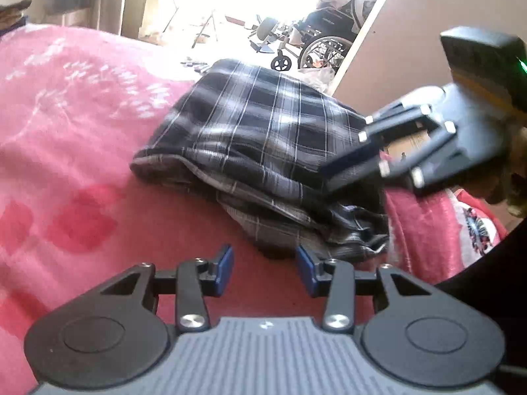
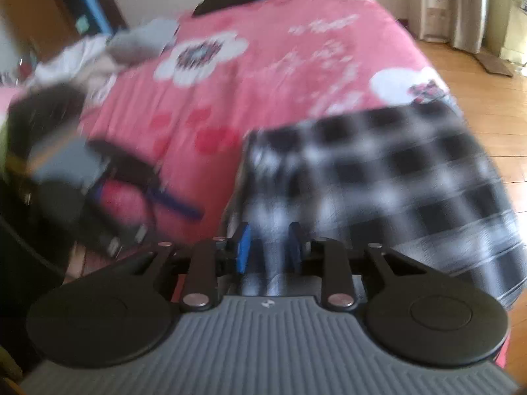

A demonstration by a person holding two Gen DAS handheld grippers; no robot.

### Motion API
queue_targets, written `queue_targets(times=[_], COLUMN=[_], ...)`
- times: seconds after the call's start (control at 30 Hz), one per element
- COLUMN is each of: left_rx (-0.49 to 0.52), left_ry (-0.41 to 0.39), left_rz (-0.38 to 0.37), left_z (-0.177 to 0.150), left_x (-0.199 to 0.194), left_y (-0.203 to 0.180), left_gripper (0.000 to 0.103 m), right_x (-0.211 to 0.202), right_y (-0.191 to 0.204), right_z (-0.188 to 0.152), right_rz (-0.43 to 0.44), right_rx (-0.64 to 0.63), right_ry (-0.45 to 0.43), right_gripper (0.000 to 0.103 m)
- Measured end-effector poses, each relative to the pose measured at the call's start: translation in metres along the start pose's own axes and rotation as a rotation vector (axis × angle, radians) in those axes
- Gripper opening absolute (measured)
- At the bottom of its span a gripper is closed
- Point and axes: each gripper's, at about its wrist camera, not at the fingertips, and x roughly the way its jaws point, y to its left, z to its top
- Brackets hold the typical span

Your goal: Fold clothes

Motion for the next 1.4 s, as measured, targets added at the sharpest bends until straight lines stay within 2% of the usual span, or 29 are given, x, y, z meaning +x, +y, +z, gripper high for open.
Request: queue_targets(times=[0.23, 0.33, 0.37, 0.4, 0.43, 0.53, 0.7, 0.8, 0.93, 1.03, 1.17, 1.3, 1.4], left_rx=[0.05, 0.089, 0.105, 0.12, 0.137, 0.205, 0.326, 0.347, 0.344, 0.383, 0.416, 0.502, 0.51], left_ry=[-0.02, -0.022, -0.021, -0.019, -0.02, -0.026, -0.015, -0.018, -0.045, -0.042, -0.084, -0.098, -0.124], left_rz=[0.032, 0.04, 0.045, 0.049, 0.052, 0.06, 0.07, 0.078, 0.05, 0.052, 0.034, 0.064, 0.048], left_z=[-0.004, -0.006, -0.008, -0.009, -0.01, -0.012, -0.017, -0.017, -0.01, -0.01, -0.008, -0.014, -0.014], left_x=[0.002, 0.001, 0.0, 0.0, -0.001, -0.001, 0.016, 0.027, 0.027, 0.034, 0.033, 0.039, 0.034], left_y=[-0.006, -0.013, -0.016, -0.018, -0.02, -0.027, -0.037, -0.036, -0.037, -0.037, -0.039, -0.045, -0.049], left_gripper=[0.029, 0.023, 0.022, 0.022, 0.022, 0.022, 0.021, 0.018, 0.018, 0.018, 0.018, 0.018, 0.019], right_x=[0.018, 0.024, 0.025, 0.025, 0.024, 0.014, -0.001, -0.005, -0.006, -0.011, -0.012, -0.014, -0.015], right_y=[0.039, 0.049, 0.05, 0.05, 0.047, 0.031, 0.009, 0.002, 0.002, 0.0, -0.005, -0.01, -0.014], right_z=[-0.011, -0.015, -0.016, -0.016, -0.017, -0.016, -0.018, -0.021, -0.022, -0.021, -0.021, -0.022, -0.022], right_rz=[-0.065, -0.099, -0.113, -0.128, -0.134, -0.117, -0.061, -0.031, 0.004, 0.041, 0.058, 0.074, 0.086], right_rx=[-0.184, -0.245, -0.257, -0.259, -0.239, -0.113, 0.072, 0.138, 0.153, 0.163, 0.18, 0.197, 0.21], right_ry=[0.073, 0.079, 0.071, 0.064, 0.059, 0.021, -0.03, -0.043, -0.059, -0.073, -0.079, -0.086, -0.091], right_gripper=[0.032, 0.033, 0.032, 0.024, 0.007, 0.001, 0.001, 0.001, 0.001, 0.001, 0.001, 0.001, 0.001])
